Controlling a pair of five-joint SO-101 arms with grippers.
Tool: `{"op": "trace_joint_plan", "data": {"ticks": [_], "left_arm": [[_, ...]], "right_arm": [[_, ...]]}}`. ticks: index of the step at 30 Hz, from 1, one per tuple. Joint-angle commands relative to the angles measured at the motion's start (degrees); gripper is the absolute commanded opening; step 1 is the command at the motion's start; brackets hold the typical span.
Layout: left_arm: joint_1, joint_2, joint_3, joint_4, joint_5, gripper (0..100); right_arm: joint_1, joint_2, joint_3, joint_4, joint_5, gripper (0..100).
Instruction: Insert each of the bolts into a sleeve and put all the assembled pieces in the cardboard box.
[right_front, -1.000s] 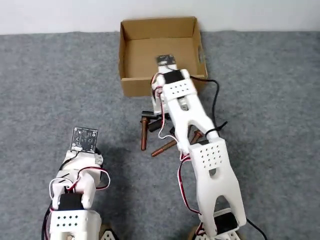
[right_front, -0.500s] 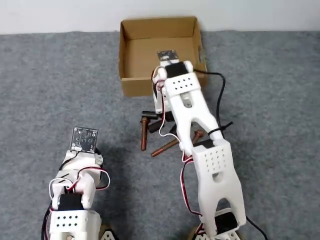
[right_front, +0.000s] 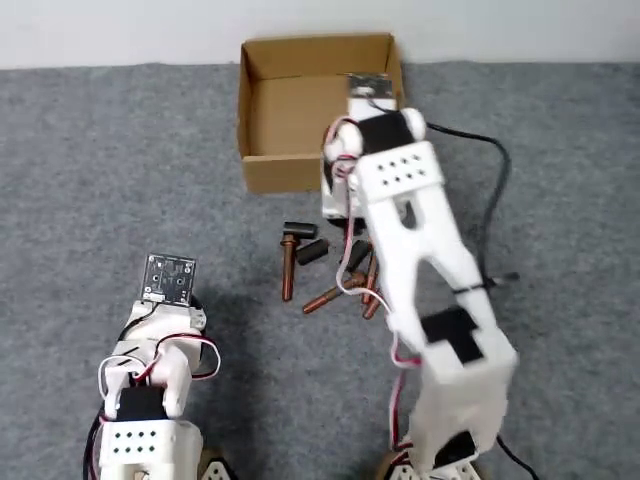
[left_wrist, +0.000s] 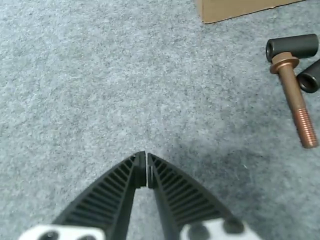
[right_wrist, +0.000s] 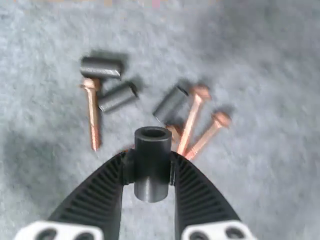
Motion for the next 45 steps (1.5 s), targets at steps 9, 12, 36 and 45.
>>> {"op": "trace_joint_plan", "data": {"ticks": [9, 12, 36, 45], "left_arm": [[-0.2, -0.5, -1.0, -1.4, -0.4, 1], [-0.2, -0.5, -1.0, -1.4, -0.4, 1], [15.6, 3.0, -20.9, 21.8, -6.9, 1], [25.2, 32.6, -43.5, 28.6, -6.9, 2]], "right_arm": [[12.2, -38.5, 34.4, 1.5, -3.1, 0.9], [14.8, -47.3, 42.1, -0.1, -3.0, 0.8], [34.4, -106.0, 88.9, -17.6, 8.3, 0.8], [34.4, -112.1, 90.5, -12.4, 8.1, 0.8]]}}
